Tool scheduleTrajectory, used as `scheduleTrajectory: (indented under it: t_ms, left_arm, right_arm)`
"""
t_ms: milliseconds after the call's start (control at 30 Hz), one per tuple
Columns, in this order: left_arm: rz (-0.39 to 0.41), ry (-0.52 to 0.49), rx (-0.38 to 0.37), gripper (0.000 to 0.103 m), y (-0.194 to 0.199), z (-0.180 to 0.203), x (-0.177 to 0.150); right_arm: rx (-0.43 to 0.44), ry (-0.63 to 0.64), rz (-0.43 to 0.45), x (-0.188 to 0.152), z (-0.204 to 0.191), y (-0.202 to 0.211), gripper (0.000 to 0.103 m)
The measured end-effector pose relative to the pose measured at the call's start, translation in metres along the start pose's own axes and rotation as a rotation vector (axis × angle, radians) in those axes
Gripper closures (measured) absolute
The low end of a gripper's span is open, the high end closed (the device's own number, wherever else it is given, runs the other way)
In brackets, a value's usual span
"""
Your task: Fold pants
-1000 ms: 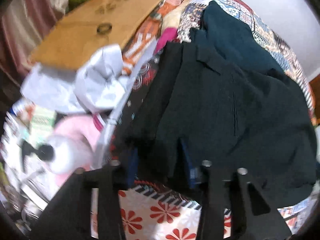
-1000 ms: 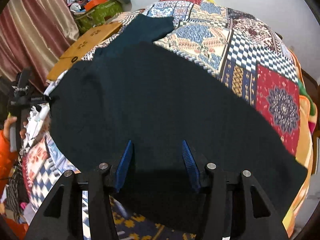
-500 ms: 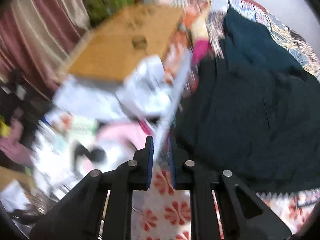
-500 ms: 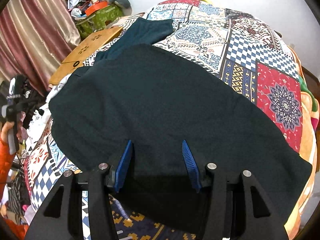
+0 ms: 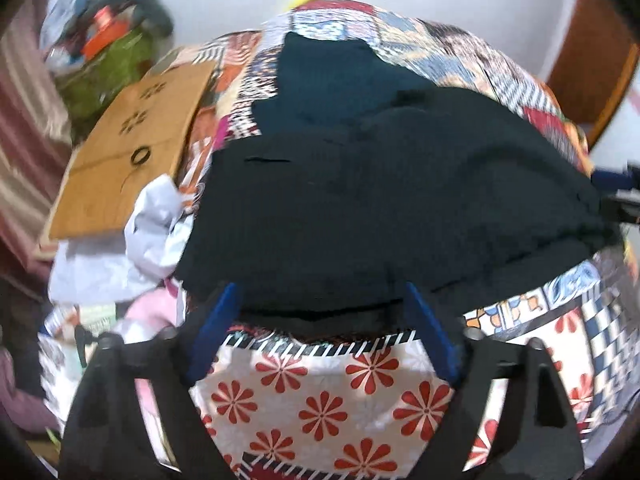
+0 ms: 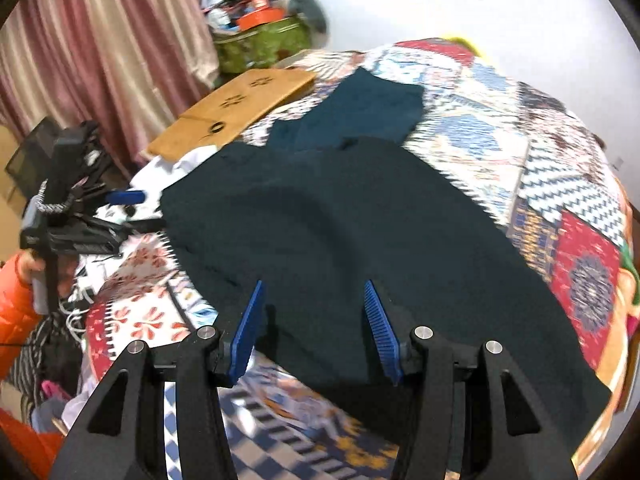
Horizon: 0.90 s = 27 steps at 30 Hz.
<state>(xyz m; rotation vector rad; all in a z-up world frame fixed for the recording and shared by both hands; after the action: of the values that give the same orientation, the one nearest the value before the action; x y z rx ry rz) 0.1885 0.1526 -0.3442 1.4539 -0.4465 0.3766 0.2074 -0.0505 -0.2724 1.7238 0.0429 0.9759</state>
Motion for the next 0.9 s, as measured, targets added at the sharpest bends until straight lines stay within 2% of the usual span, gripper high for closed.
scheduleTrajectory:
  t_ms: [100, 167, 267, 367, 433, 467, 500, 533, 600, 633, 700, 800, 900]
  left_arm:
    - [-0.05, -0.052, 0.03, 0.013, -0.02, 0.006, -0.008]
    - [-0.057, -0.043, 0.028, 0.013, -0.031, 0.003, -0.011]
    - [-0.043, -0.034, 0.021, 0.013, -0.036, 0.003, -0.012]
    - [-0.007, -0.09, 0.008, 0.013, -0.032, 0.016, -0.003]
    - [0.015, -0.124, 0.012, 0.014, -0.031, 0.024, 0.004]
    - [0.022, -0.144, 0.01, 0.019, -0.031, 0.028, 0.008]
    - [0.032, -0.161, 0.011, 0.028, -0.03, 0.032, 0.012]
    - [0.037, -0.17, 0.012, 0.033, -0.03, 0.035, 0.016]
    - [0.052, -0.171, 0.003, 0.052, -0.028, 0.039, 0.021]
    - [0.074, -0.168, 0.003, 0.056, -0.024, 0.04, 0.023]
    - [0.113, -0.17, 0.003, 0.073, -0.015, 0.041, 0.027]
    - [0.154, -0.16, -0.014, 0.077, -0.001, 0.042, 0.03]
    - [0.157, -0.123, -0.054, 0.079, 0.005, 0.041, 0.024]
  right_arm:
    - [0.025, 0.035, -0.032, 0.0, -0.015, -0.016, 0.055]
    - [0.046, 0.067, -0.063, 0.0, -0.025, -0.029, 0.055]
    - [0.032, 0.109, -0.1, -0.001, -0.031, -0.046, 0.055]
    - [0.006, 0.217, -0.093, 0.0, -0.042, -0.053, 0.052]
    - [-0.009, 0.271, -0.089, 0.0, -0.047, -0.056, 0.055]
    - [-0.014, 0.278, -0.082, 0.002, -0.047, -0.058, 0.056]
    - [-0.015, 0.275, -0.077, 0.003, -0.047, -0.058, 0.064]
    - [-0.022, 0.271, -0.071, 0.005, -0.045, -0.059, 0.077]
    - [-0.007, 0.253, -0.062, 0.011, -0.045, -0.058, 0.091]
    - [0.011, 0.23, -0.061, 0.012, -0.045, -0.056, 0.094]
    - [0.03, 0.199, -0.049, 0.016, -0.046, -0.051, 0.096]
    - [0.069, 0.218, -0.041, 0.017, -0.055, -0.039, 0.098]
    - [0.108, 0.199, -0.049, 0.016, -0.06, -0.032, 0.098]
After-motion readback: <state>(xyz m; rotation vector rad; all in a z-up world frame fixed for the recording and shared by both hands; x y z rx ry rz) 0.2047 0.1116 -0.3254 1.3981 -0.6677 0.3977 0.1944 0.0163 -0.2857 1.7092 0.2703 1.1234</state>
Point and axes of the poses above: each gripper's, at about its wrist camera, not at the fingertips, and y roughly against the way its jaws point, z to its right, x to its top, the point moved 10 cm from there along -y, roughly the way its jaws point, and after that the axes turned 5 degrees about -x, right-handed, at the moved point
